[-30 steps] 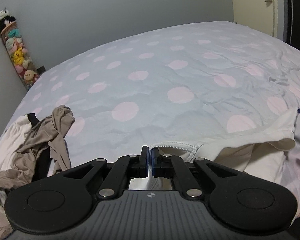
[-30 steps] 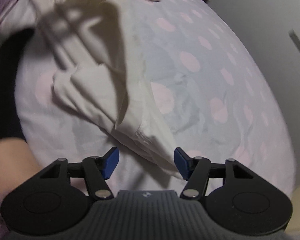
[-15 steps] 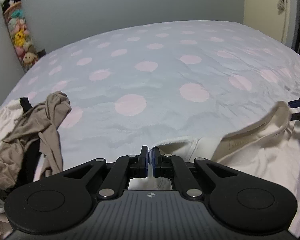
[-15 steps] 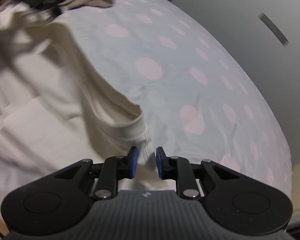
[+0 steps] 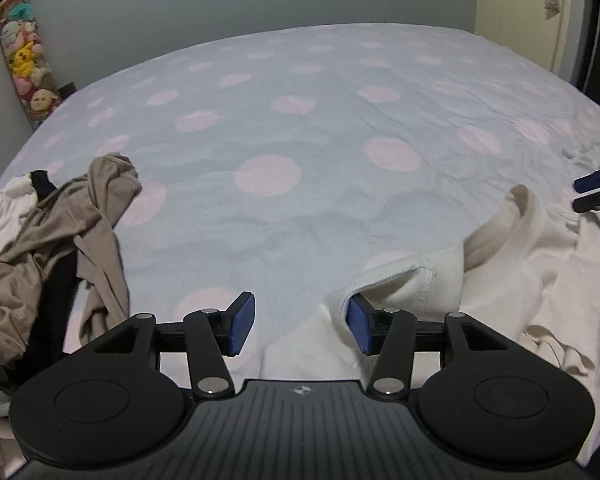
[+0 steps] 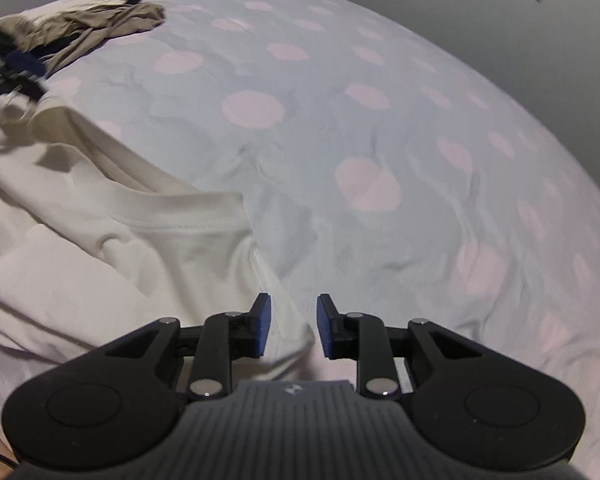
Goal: Fold clothes
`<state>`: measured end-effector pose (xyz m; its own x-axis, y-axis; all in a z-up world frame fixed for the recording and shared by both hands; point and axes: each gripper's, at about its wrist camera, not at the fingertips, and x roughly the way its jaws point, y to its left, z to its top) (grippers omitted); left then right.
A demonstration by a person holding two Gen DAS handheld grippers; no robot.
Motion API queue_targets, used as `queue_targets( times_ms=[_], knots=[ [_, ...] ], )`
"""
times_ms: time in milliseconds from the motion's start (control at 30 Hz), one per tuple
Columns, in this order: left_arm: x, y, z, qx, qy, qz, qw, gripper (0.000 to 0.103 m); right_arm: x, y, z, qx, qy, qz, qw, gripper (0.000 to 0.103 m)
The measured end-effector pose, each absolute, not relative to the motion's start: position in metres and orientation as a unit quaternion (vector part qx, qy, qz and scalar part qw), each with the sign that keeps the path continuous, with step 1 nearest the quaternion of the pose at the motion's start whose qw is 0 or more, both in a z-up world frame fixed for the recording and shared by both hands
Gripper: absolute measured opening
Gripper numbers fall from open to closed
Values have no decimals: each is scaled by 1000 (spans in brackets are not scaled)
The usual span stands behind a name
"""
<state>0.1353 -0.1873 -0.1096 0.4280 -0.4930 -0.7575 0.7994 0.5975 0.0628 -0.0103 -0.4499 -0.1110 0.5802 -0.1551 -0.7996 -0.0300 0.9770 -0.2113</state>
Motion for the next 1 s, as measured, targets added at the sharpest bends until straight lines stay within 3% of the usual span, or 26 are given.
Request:
queue_targets(
  times_ms=[200, 433, 667, 767, 833, 867, 900, 1000],
  knots=[
    [163, -181, -109, 148, 398, -353, 833, 46, -10, -451, -116, -83, 448, -43, 889, 35],
    [176, -178, -88, 122, 374, -363, 845, 46, -13, -452, -112, -82, 428, -45, 899, 36],
    [141, -162, -81, 187, 364, -431, 804, 56, -16, -453, -112, -76, 417, -51, 904, 36],
    [130, -163, -95, 225, 370, -433, 791, 54, -18, -449, -112, -87, 413, -48, 905, 37],
    [126, -166, -103, 236, 375, -441, 781, 35, -18, -447, -111, -96, 411, -46, 906, 38],
    [125, -168, -107, 239, 377, -445, 776, 17, -19, -446, -111, -99, 411, -46, 905, 38],
    [124, -169, -110, 242, 379, -443, 776, 10, -19, -445, -111, -101, 410, -47, 905, 38],
    [131, -168, -109, 225, 374, -415, 799, 0, -20, -444, -110, -104, 410, -50, 905, 38]
  ],
)
